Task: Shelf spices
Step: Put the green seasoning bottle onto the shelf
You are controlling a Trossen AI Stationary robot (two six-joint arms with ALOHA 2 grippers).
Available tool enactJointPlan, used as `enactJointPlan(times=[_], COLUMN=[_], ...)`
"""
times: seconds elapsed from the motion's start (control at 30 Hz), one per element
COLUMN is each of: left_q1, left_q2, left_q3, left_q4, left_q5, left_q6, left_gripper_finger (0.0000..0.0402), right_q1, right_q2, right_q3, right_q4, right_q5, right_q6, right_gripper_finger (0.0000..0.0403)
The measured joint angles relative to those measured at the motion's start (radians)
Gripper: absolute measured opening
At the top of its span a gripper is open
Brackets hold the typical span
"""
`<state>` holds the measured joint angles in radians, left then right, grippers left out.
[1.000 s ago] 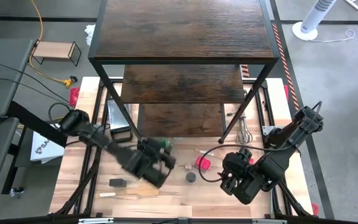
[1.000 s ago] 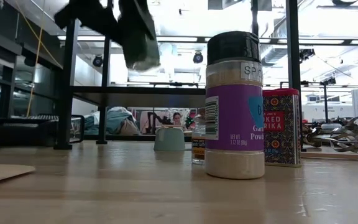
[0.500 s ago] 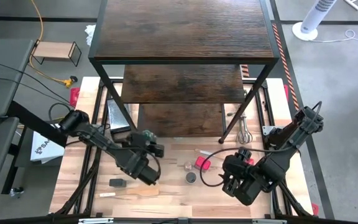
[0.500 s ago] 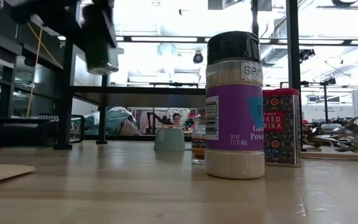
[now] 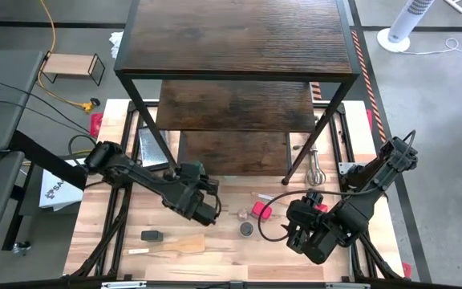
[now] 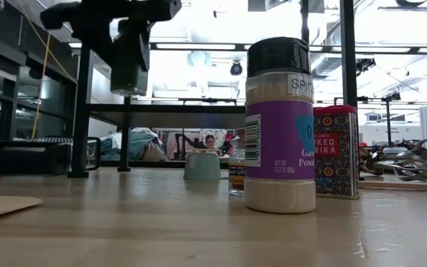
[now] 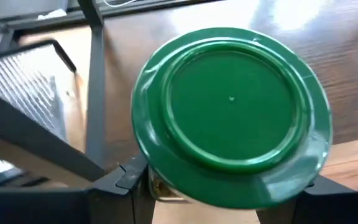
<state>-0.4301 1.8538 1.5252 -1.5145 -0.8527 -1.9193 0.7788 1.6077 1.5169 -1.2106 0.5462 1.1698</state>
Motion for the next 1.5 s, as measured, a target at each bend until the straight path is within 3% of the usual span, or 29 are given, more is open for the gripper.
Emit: enactJointPlan(times=[0.23, 0.4, 0.53, 0.63, 0.87, 1.33, 1.5], left_q1=[0.070, 0.093, 0.107, 0.115, 0.124, 0.108, 0.099], left_q2=[-0.001, -0.001, -0.001, -0.001, -0.001, -0.004, -0.004], left_q3=[0.032, 0.032, 0.032, 0.028, 0.009, 0.027, 0.070], left_q4=[-0.001, -0.003, -0.006, -0.009, -0.010, -0.013, -0.055], left_q5=[0.097, 0.106, 0.055, 0.024, 0.033, -0.060, -0.150], left_q6=[0.171, 0.200, 0.163, 0.137, 0.110, 0.080, 0.089], left_gripper_finger=[0.0185, 0.0187, 0.0256, 0.0276, 0.0264, 0.0263, 0.0263], right_q1=[0.000, 0.000, 0.000, 0.000, 0.000, 0.000, 0.000], right_q2=[0.000, 0.000, 0.000, 0.000, 0.000, 0.000, 0.000], right_q3=[0.000, 0.000, 0.000, 0.000, 0.000, 0.000, 0.000], right_q4=[0.011, 0.013, 0.026, 0.029, 0.041, 0.046, 0.047], right_q5=[0.020, 0.022, 0.022, 0.022, 0.022, 0.030, 0.035], right_q6=[0.000, 0.000, 0.000, 0.000, 0.000, 0.000, 0.000], right_gripper_finger=[0.0282, 0.0282, 0.0282, 0.0282, 0.0282, 0.0282, 0.0282])
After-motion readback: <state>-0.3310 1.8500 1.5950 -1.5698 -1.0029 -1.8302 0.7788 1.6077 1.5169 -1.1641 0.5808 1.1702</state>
